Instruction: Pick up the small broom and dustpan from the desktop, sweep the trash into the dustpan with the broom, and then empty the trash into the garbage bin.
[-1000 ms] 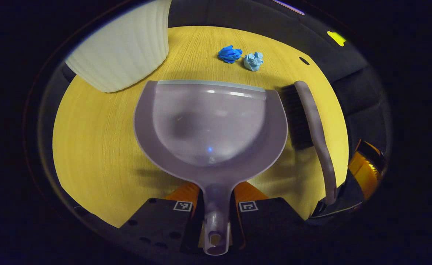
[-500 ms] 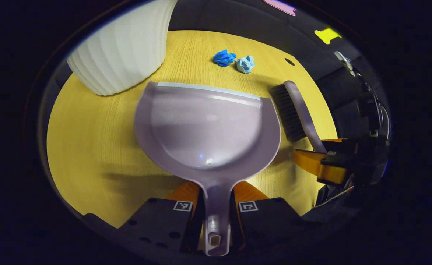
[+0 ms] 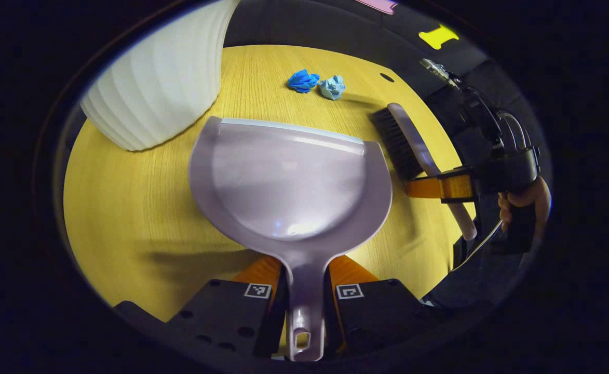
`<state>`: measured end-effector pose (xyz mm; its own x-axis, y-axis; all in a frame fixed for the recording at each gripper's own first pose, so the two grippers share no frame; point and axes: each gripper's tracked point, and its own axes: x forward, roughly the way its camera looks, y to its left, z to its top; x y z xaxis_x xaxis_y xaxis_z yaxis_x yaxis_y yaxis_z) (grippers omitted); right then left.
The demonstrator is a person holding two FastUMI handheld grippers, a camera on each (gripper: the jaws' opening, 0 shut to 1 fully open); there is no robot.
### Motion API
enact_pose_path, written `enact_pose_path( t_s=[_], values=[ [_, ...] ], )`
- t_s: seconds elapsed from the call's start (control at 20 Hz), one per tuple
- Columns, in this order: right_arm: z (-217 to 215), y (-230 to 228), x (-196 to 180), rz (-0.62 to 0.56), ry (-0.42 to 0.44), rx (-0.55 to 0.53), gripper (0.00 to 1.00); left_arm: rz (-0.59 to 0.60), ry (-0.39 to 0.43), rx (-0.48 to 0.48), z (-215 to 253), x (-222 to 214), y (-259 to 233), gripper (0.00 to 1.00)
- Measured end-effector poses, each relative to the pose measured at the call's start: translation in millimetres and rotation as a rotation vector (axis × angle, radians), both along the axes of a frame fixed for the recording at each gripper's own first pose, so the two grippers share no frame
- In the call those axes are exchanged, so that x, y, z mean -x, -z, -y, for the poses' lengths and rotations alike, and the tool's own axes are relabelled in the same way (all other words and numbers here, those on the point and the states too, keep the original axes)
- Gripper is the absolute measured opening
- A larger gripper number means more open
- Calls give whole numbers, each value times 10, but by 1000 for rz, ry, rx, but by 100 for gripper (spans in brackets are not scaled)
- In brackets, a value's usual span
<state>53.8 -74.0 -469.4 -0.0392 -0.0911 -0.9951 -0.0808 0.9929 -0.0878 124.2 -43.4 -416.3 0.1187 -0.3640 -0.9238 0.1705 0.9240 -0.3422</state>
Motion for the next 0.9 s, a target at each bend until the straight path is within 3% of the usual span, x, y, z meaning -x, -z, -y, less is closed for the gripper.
enact_pose_path(
  t_s=[0.2,0.3,0.55,0.7,0.85,0.9],
  values=[
    [187,16,-371,-15,1,-17,28,11,117,-88,-189,-134,-10,31],
    [293,39,-684,-2,-39,-3,29,7,178,-127,-279,-221,-15,29],
    [249,110,-1619,39,-219,16,28,-14,299,-165,-436,-485,-69,29],
    [21,221,-1933,40,-298,-26,28,-21,346,-165,-498,-641,-91,29],
    [-193,254,-2222,116,-506,-2,28,-13,397,-165,-562,-779,-89,30],
    [-337,281,-2166,85,-516,-43,28,-2,419,-166,-582,-798,-85,29]
  ],
)
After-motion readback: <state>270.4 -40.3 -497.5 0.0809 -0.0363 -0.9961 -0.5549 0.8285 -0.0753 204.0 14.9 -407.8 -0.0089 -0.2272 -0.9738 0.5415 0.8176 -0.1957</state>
